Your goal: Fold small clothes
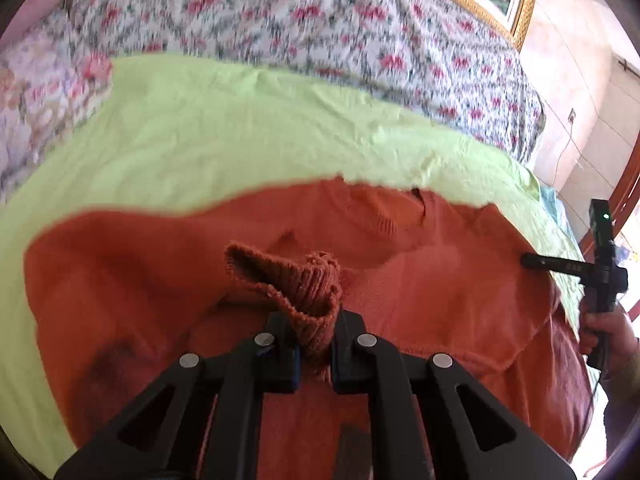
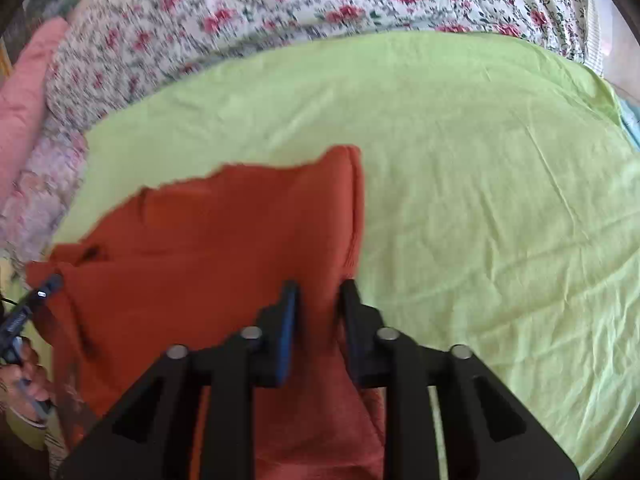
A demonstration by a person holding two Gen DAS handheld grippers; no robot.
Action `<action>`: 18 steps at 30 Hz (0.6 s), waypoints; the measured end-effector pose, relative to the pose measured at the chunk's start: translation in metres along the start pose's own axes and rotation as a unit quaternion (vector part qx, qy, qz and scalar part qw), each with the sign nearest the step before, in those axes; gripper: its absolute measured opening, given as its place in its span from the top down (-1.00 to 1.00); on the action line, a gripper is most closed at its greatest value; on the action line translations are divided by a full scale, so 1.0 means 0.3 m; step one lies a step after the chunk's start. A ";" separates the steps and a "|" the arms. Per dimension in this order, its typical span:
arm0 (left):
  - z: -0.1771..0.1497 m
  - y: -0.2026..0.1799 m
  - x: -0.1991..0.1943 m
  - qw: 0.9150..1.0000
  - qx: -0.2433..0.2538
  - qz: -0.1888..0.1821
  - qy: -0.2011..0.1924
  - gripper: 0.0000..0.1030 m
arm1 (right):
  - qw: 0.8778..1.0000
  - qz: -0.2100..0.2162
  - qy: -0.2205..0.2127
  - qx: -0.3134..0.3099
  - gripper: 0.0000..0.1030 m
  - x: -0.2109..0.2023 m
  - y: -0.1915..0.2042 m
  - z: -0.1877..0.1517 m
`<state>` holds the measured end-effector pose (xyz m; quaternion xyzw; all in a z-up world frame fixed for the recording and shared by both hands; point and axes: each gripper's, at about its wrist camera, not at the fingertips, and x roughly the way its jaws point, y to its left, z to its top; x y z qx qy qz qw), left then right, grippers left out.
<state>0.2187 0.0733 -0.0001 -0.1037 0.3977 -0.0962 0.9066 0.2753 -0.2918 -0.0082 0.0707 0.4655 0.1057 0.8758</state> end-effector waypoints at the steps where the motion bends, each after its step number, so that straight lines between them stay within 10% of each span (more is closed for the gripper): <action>1: -0.021 0.008 0.008 1.000 -0.003 0.003 0.013 0.73 | 1.000 -0.006 0.005 0.002 0.22 0.012 -0.003 -0.013; 14: -0.087 0.009 -0.074 0.997 -0.051 0.008 0.048 -0.21 | 0.999 -0.030 -0.027 0.006 0.04 -0.068 0.030 -0.062; 18: -0.080 -0.023 -0.105 0.998 -0.054 0.010 0.040 -0.21 | 0.990 0.135 -0.025 -0.006 0.04 -0.088 0.190 -0.110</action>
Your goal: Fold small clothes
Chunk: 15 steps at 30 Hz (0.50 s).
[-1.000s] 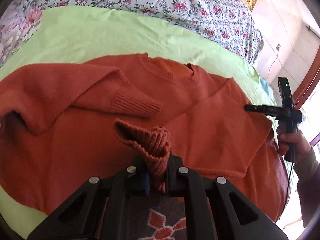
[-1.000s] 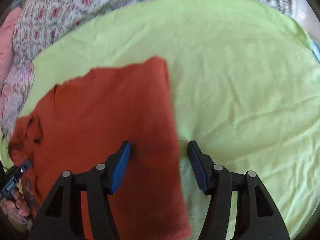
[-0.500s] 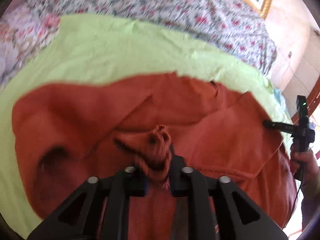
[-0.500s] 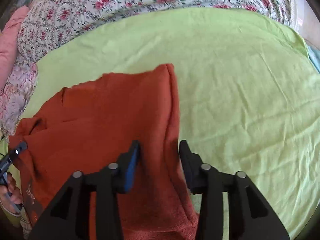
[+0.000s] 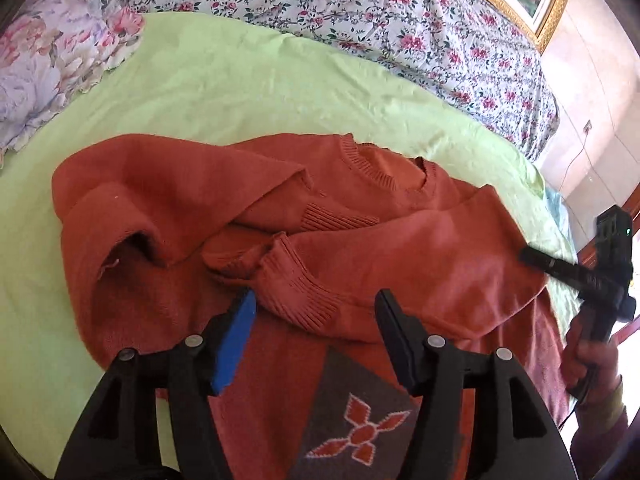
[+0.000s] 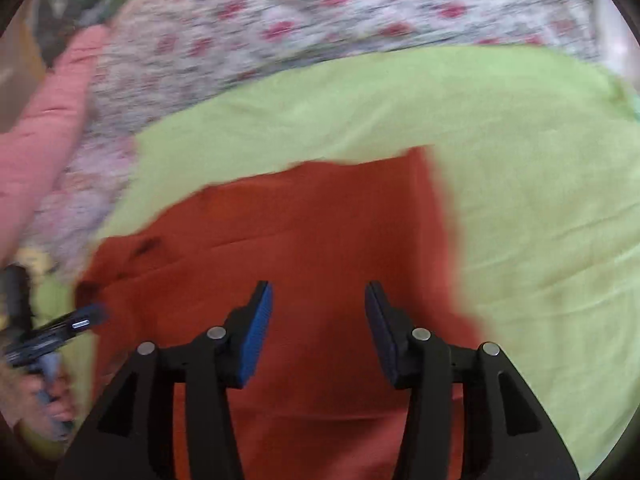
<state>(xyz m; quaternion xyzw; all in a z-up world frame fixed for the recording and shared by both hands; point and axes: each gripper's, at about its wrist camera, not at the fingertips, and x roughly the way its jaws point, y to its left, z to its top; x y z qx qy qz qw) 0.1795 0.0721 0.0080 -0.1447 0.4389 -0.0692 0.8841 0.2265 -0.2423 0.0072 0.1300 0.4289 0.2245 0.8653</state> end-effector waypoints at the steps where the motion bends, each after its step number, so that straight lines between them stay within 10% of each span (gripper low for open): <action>1: -0.006 0.003 -0.011 1.000 -0.001 0.004 -0.002 -0.21 | 0.999 0.035 0.014 0.000 0.04 0.029 0.036 -0.015; 15: 0.059 0.149 -0.141 0.998 -0.014 0.051 -0.037 -0.22 | 0.959 0.223 0.161 -0.065 0.16 0.347 0.460 -0.189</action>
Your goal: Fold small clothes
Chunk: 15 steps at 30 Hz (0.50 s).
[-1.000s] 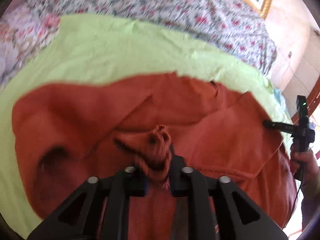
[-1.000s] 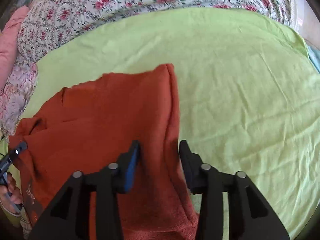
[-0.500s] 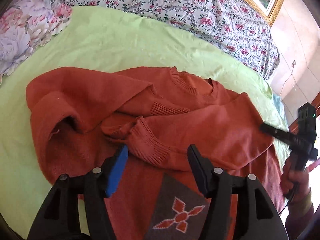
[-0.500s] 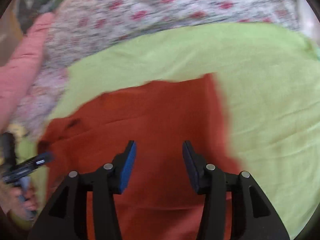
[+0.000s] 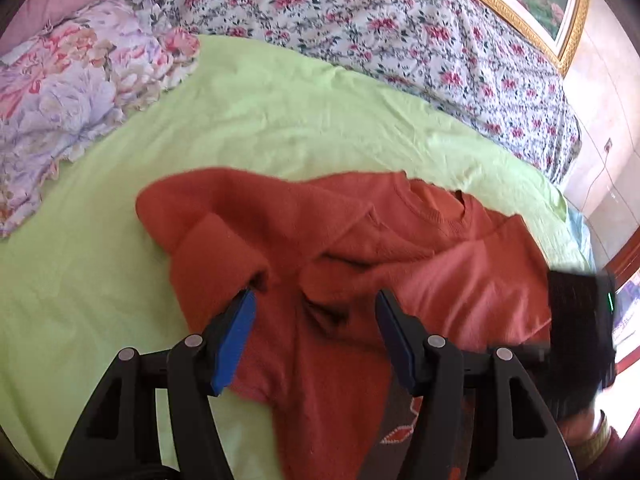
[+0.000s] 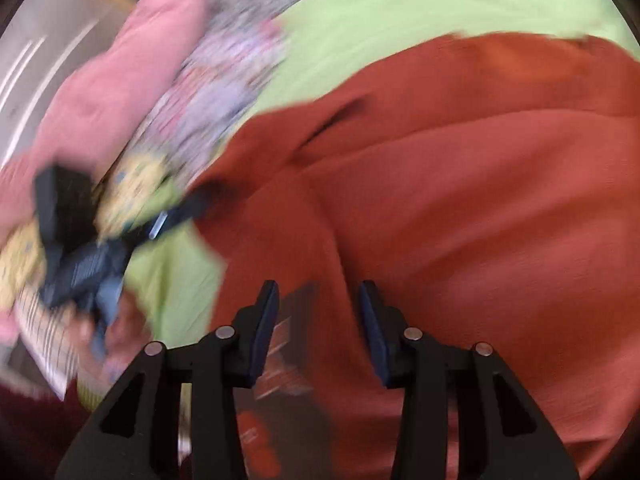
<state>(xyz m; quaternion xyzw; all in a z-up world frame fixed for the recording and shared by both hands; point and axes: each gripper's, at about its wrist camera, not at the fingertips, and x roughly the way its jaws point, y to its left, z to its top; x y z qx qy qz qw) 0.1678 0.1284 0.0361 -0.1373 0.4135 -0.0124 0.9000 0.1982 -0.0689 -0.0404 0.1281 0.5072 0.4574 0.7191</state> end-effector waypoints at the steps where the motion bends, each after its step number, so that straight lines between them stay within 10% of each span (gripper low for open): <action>1: 0.015 -0.001 0.001 1.000 0.003 0.000 -0.003 -0.22 | 1.000 0.004 0.012 -0.022 0.16 0.014 0.036 -0.020; 8: 0.113 -0.091 0.092 0.995 0.089 0.033 0.010 -0.31 | 1.000 0.016 0.008 -0.016 0.16 -0.042 0.049 -0.114; 15: 0.165 -0.224 0.291 0.970 0.220 0.093 0.036 -0.34 | 0.997 -0.015 -0.066 0.037 0.16 -0.239 -0.067 -0.127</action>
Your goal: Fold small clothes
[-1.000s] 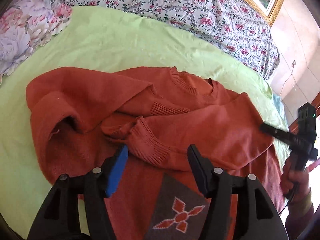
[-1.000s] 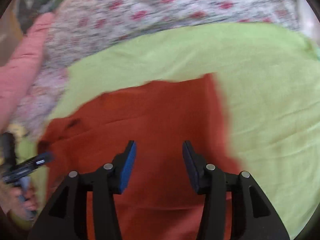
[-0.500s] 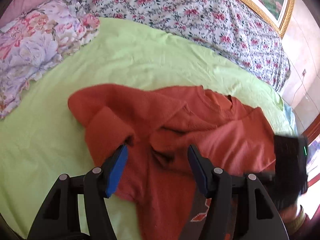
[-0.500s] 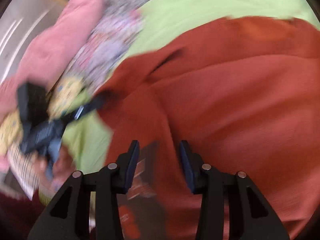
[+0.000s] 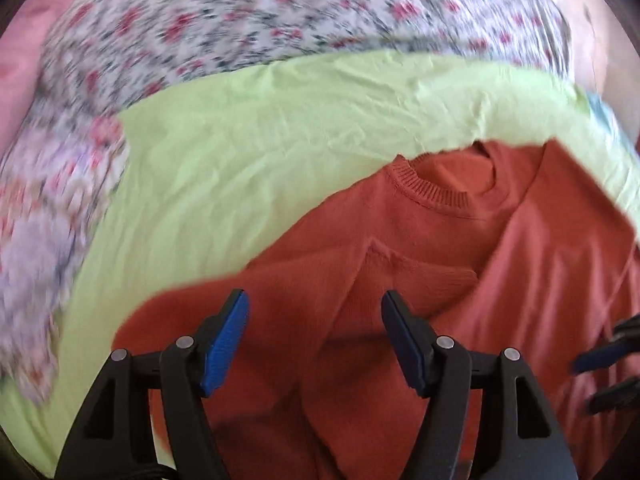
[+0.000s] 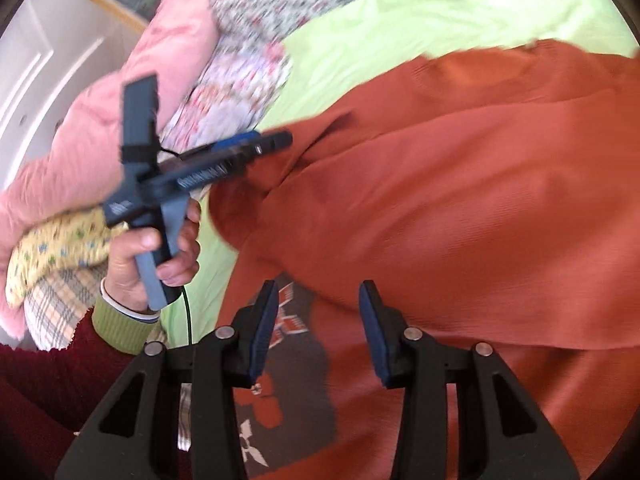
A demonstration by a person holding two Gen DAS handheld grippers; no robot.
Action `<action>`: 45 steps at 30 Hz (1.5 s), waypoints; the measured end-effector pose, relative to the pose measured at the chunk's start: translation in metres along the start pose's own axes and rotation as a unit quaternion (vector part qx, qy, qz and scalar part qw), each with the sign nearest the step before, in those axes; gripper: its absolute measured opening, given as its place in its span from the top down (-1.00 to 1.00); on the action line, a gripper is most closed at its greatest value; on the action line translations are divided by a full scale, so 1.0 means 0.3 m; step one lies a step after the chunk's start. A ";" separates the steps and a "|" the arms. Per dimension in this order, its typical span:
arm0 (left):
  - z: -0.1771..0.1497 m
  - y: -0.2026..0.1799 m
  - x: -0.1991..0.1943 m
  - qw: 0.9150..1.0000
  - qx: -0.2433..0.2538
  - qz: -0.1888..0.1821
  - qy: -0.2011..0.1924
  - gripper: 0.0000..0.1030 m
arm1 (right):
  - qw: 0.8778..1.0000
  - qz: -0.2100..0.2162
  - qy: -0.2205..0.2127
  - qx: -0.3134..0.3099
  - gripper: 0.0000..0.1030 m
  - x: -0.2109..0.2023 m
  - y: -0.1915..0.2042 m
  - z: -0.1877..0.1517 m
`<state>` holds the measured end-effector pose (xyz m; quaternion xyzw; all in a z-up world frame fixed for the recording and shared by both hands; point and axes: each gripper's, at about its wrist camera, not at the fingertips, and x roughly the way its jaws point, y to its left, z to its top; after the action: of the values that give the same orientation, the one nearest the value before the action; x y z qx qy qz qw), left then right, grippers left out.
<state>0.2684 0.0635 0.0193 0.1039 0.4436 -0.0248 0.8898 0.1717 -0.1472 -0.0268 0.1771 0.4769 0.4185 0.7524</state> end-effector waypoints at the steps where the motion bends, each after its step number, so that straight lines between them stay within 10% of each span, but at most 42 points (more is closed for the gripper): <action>1: 0.025 -0.013 0.038 1.000 0.022 0.002 0.005 -0.38 | 1.000 -0.002 -0.010 0.008 0.16 -0.028 -0.016 0.003; 7: 0.086 -0.021 0.238 0.992 0.094 -0.007 0.081 -0.32 | 0.998 -0.018 -0.050 0.040 0.16 -0.090 -0.055 0.039; 10: 0.089 -0.009 0.235 0.991 0.080 -0.066 0.087 0.81 | 0.997 -0.017 -0.059 0.046 0.16 -0.110 -0.056 0.038; 12: 0.089 -0.008 0.205 0.993 0.077 -0.052 0.072 0.85 | 0.997 -0.015 -0.063 0.047 0.16 -0.109 -0.046 0.042; 18: 0.116 0.034 -0.045 0.993 -0.033 -0.116 -0.015 0.87 | 0.995 -0.014 -0.089 0.044 0.16 -0.152 -0.043 0.037; 25: 0.199 -0.140 -0.333 0.948 -0.110 -0.252 -0.158 0.87 | 0.985 -0.039 -0.151 0.076 0.16 -0.268 -0.096 0.035; 40: 0.031 -0.542 -0.028 0.960 -0.048 -0.274 -0.023 0.68 | 0.959 -0.105 -0.205 0.165 0.14 -0.427 -0.258 -0.032; 45: -0.074 -0.465 -0.122 0.964 -0.041 -0.261 -0.019 0.23 | 0.957 -0.106 -0.202 0.177 -0.32 -0.382 -0.250 0.005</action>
<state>0.2098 -0.0699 0.0127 -0.0525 0.4394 -0.2397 0.8641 0.1851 -0.2827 -0.0107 0.3368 0.3972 0.2010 0.8297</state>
